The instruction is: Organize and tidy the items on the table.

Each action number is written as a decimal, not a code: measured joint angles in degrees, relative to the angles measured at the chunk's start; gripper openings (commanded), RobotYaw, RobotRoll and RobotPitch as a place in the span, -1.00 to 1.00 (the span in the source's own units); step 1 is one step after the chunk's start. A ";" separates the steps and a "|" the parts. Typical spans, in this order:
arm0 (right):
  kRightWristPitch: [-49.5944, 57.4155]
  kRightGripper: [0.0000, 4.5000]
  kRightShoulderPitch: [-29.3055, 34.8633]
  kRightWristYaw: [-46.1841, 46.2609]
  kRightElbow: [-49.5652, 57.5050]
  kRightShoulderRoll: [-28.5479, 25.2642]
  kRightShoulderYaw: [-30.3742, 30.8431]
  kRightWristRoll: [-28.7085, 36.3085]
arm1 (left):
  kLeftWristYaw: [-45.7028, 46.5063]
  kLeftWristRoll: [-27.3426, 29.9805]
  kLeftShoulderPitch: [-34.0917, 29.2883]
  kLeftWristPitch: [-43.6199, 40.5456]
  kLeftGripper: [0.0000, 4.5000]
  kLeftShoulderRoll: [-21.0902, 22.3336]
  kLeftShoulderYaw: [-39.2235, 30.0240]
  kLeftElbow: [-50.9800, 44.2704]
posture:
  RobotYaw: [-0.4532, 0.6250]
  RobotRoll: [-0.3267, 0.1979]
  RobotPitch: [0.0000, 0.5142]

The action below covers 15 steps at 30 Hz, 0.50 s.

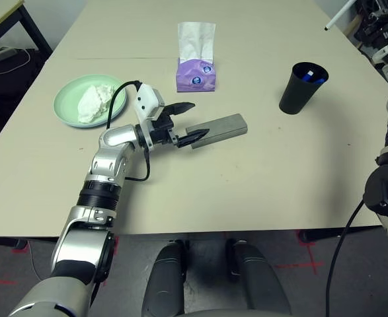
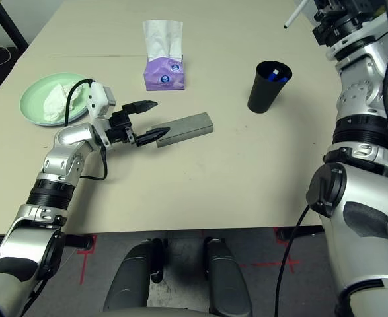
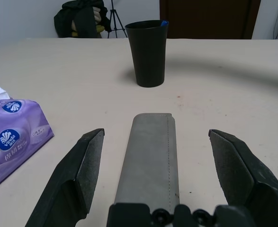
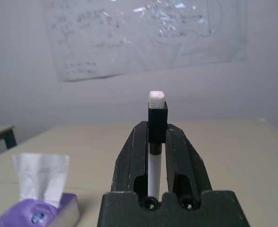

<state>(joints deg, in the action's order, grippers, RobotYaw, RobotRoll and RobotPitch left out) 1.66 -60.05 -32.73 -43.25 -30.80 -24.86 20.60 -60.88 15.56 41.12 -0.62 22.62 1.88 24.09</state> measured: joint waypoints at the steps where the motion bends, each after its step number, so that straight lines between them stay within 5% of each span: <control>1: 0.43 -0.85 1.07 1.23 0.52 0.17 0.54 -0.17 | -0.10 0.00 0.02 0.03 1.00 0.04 0.00 0.04 | -0.16 0.25 -0.57; 15: 2.88 -0.85 4.62 4.96 5.56 2.31 4.12 -0.51 | -0.34 0.00 0.28 0.19 1.00 0.05 0.00 1.20 | -0.15 0.25 -0.54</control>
<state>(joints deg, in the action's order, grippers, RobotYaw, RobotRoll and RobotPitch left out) 4.54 -55.43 -27.77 -37.69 -28.49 -20.73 20.09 -61.22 15.55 41.40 -0.42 22.66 1.88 25.30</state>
